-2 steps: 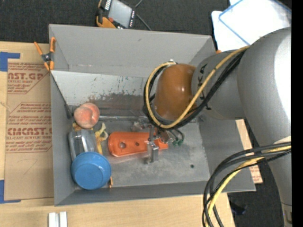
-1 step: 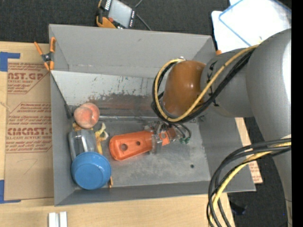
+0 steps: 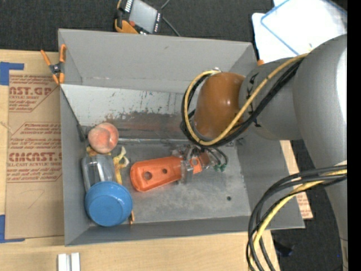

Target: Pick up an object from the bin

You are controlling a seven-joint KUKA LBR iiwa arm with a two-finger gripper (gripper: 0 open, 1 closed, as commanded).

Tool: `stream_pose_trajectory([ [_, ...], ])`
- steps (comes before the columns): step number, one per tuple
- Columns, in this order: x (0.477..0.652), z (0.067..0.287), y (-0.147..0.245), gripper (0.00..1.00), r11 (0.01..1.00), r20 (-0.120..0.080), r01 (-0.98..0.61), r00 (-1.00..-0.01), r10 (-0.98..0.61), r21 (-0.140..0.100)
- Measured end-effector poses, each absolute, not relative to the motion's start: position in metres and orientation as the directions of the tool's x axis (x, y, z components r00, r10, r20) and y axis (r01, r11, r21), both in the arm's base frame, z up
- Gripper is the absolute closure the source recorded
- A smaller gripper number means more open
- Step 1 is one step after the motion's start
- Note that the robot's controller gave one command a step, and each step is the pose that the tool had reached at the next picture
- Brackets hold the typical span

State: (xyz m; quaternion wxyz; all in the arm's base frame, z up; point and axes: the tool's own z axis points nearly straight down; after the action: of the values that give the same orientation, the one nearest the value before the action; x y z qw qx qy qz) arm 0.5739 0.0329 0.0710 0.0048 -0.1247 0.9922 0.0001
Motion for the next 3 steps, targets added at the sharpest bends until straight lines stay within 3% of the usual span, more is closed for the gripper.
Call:
stream_pose_trajectory([
  [3,0.572,0.137,0.034,1.0,0.969,-0.005,-0.249,-0.969,-0.249,0.0],
])
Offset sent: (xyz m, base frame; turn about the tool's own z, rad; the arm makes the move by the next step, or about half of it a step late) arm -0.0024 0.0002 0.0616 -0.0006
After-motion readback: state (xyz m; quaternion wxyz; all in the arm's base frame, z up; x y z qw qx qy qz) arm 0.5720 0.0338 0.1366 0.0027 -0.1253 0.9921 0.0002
